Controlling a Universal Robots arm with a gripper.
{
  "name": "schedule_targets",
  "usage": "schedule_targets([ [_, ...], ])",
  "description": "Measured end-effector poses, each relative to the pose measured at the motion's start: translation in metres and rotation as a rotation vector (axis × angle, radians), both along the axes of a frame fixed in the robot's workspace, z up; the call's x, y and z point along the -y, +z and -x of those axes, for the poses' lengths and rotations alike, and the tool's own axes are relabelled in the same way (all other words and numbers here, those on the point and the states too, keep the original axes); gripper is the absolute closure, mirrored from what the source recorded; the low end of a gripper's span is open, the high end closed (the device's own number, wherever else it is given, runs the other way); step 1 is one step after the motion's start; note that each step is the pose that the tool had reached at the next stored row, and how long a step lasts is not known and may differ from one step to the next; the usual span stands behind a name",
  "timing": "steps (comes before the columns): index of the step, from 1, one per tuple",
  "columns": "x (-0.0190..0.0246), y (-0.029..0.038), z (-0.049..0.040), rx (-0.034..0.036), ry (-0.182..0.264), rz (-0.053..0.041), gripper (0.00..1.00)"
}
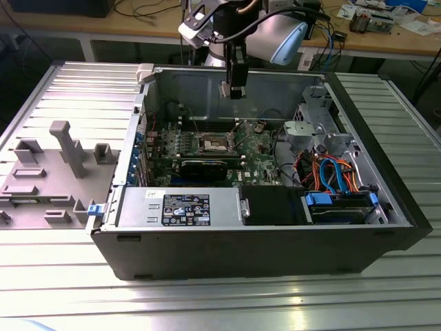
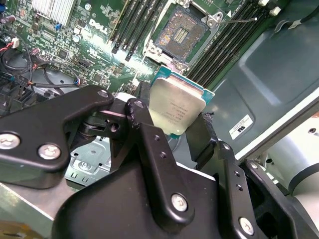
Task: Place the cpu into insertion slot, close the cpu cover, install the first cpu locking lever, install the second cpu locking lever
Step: 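Place the cpu into insertion slot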
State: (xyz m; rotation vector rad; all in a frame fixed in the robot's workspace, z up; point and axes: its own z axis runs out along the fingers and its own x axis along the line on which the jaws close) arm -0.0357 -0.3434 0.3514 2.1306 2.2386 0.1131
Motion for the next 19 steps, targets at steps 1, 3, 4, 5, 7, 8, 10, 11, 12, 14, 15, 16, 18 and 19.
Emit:
schedule_targets([
  [1,0.0,-0.0001,0.0,0.0,0.0,0.0,0.47],
  [3,0.0,-0.0008,0.0001,0.0003,0.0,-0.0003,0.47],
  [4,0.0,-0.0011,0.0003,0.0006,0.0,-0.0003,0.47],
  [5,-0.0001,-0.0015,0.0002,0.0005,0.0,-0.0001,0.47],
  [7,-0.0004,-0.0028,0.0009,0.0004,-0.006,0.0001,0.47],
  [8,-0.0008,-0.0037,0.0014,0.0005,-0.009,-0.0001,0.47],
  [10,-0.0017,-0.0074,0.0062,0.0005,-0.012,0.0,0.47],
  [11,-0.0017,-0.0088,0.0081,0.0005,-0.013,0.0001,0.47],
  [12,-0.0018,-0.0096,0.0088,0.0006,-0.013,0.0001,0.47],
  [14,-0.0018,-0.0102,0.0094,0.0004,-0.013,0.0001,0.47],
  [15,-0.0018,-0.0103,0.0094,0.0005,-0.013,-0.0002,0.47],
  [16,-0.0018,-0.0103,0.0094,0.0004,-0.013,-0.0004,0.47],
  [18,-0.0018,-0.0109,0.0094,0.0004,-0.013,-0.0003,0.47],
  [19,-0.0018,-0.0109,0.0094,0.0004,-0.013,-0.0003,0.47],
])
